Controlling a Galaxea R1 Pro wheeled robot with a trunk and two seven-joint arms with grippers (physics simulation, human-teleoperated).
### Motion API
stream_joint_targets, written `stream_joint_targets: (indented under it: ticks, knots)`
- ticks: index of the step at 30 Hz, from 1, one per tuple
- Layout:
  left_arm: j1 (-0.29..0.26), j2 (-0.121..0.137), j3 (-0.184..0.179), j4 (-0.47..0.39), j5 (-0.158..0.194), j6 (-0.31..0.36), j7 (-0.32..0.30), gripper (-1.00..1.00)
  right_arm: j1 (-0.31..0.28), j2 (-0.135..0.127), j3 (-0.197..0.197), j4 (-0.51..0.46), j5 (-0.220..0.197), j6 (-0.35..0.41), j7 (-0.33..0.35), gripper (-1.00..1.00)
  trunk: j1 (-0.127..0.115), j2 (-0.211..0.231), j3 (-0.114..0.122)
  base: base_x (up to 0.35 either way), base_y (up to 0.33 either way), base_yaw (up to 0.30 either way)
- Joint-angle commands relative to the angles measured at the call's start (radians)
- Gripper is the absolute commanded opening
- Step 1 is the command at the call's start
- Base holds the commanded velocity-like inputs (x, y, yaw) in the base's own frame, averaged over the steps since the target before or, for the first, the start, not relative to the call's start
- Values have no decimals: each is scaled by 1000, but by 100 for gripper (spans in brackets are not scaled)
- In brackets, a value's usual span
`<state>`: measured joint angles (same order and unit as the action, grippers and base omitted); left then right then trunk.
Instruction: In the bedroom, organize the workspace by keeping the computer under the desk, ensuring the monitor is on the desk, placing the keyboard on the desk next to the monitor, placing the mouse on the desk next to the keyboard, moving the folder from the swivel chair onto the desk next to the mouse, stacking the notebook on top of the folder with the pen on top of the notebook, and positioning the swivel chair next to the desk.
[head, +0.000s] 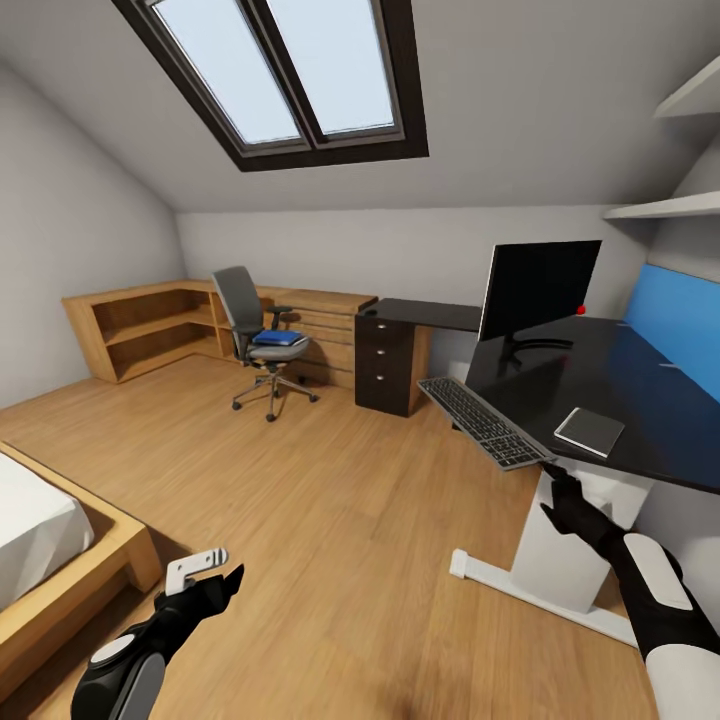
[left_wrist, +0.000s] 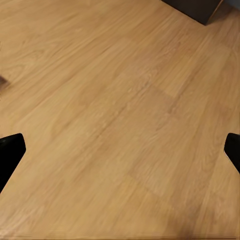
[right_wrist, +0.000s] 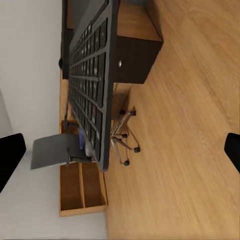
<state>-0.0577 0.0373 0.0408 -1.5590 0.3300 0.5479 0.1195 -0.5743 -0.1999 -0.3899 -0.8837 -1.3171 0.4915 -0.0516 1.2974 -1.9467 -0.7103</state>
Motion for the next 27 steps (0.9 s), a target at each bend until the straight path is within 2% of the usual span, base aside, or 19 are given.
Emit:
stream_joint_targets:
  ticks: [1, 13, 27]
  knots:
    - [-1, 1, -1, 7, 10, 3, 7, 100, -1, 0, -2, -2, -7, 6, 8, 100, 0, 0, -1, 0, 0, 0]
    - [-1, 1, -2, 22, 9, 0, 5, 100, 0, 0, -1, -4, -7, 9, 31, 100, 0, 0, -1, 106, 16, 0]
    - [-1, 1, -4, 29, 10, 0, 6, 100, -1, -3, -5, -3, -5, 7, 31, 100, 0, 0, -1, 18, 1, 0]
